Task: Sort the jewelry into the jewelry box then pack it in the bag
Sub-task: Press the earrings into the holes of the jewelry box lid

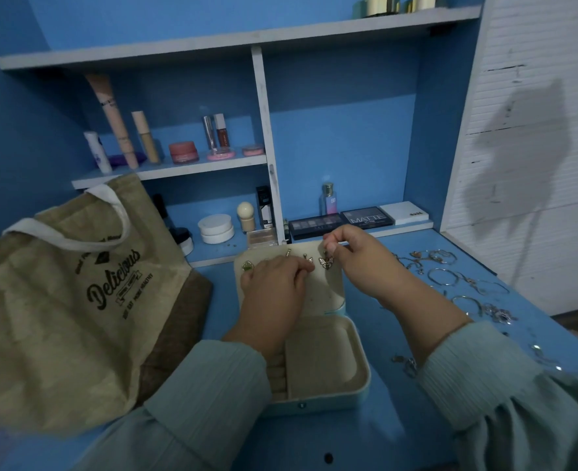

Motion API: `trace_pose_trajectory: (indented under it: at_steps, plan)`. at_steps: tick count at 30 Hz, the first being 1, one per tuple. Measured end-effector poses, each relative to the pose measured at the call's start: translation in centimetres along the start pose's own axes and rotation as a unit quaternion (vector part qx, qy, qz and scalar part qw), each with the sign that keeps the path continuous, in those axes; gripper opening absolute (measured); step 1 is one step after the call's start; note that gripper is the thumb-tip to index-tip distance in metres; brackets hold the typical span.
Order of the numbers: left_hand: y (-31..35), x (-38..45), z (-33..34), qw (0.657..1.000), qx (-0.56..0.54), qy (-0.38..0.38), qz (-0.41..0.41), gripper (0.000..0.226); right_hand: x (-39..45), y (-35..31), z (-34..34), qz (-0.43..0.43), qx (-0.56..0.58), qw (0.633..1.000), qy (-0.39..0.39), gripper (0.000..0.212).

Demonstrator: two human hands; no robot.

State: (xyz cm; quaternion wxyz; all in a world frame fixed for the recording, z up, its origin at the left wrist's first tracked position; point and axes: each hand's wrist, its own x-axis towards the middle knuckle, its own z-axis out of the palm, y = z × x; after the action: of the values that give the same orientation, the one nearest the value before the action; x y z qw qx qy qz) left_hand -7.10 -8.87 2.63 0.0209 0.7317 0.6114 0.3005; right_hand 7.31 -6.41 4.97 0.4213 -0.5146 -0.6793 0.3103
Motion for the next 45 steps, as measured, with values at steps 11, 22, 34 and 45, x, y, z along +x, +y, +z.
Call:
trace_pose_trajectory:
  at_steps: [11, 22, 34, 45]
  plan:
    - [0.3, -0.1, 0.1, 0.962, -0.245, 0.017, -0.116, 0.019, 0.0, 0.1, -0.1, 0.003, -0.001, 1.000, -0.001, 0.012]
    - [1.4, -0.4, 0.9, 0.986, -0.073, 0.026, -0.146, 0.011, -0.2, 0.0, -0.1, 0.003, 0.011, 1.000, -0.001, 0.012]
    - [1.3, -0.3, 1.1, 0.987, -0.020, 0.057, -0.150, 0.020, -0.3, -0.2, -0.2, 0.002, 0.004, 1.000, -0.002, 0.012]
    - [0.6, -0.6, 0.8, 0.985, -0.034, 0.056, -0.163, 0.017, -0.2, -0.1, -0.1, 0.002, 0.010, 1.000, 0.000, 0.012]
